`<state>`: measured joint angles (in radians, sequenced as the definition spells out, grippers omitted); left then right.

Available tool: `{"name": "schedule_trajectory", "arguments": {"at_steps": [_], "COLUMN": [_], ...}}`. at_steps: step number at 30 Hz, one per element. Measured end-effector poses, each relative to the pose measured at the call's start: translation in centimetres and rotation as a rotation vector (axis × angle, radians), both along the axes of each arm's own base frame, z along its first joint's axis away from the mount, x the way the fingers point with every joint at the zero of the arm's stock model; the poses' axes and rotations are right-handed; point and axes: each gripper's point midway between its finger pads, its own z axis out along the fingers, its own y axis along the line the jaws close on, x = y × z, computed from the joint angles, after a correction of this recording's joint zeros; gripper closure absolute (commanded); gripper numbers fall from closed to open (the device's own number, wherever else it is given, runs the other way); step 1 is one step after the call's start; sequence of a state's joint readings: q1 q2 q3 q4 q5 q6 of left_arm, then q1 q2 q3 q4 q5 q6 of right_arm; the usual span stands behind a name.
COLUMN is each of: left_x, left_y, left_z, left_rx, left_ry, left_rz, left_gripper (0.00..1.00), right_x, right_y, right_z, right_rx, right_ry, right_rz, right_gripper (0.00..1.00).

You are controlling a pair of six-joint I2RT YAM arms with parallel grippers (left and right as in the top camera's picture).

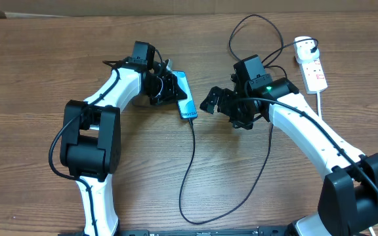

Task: Plug charger to phone and switch on socket
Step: 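Lower the phone flat onto the table with the left gripper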

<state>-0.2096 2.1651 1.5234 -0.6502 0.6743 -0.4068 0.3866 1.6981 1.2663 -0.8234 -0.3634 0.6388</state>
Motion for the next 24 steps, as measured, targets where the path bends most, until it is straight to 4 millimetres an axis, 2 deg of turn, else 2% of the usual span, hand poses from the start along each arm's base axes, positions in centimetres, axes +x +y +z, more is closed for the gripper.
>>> {"name": "schedule_trajectory", "arguments": {"at_steps": [5,9,18,24], "left_x": [-0.03,-0.02,0.0,-0.02], "left_y": [0.16,0.31,0.35,0.36], "left_z": [-0.14,-0.27,-0.3,-0.31], "left_rx": [0.011,0.022,0.024,0.025], "left_ry": [0.006,0.007,0.008,0.009], "left_rz": [0.007,0.011,0.014,0.014], "left_gripper": [0.92,0.83,0.82,0.75], "right_x": [-0.07,-0.13,-0.47,-0.63], "right_y": [0.13,0.21,0.19,0.12], "right_z": [0.06,0.09,0.02,-0.05], "right_rx": [0.008,0.013,0.013,0.01], "right_ry": [0.003,0.004,0.02,0.027], "right_rz": [0.004,0.008,0.011,0.011], "right_gripper": [0.0,0.0,0.0,0.0]}}
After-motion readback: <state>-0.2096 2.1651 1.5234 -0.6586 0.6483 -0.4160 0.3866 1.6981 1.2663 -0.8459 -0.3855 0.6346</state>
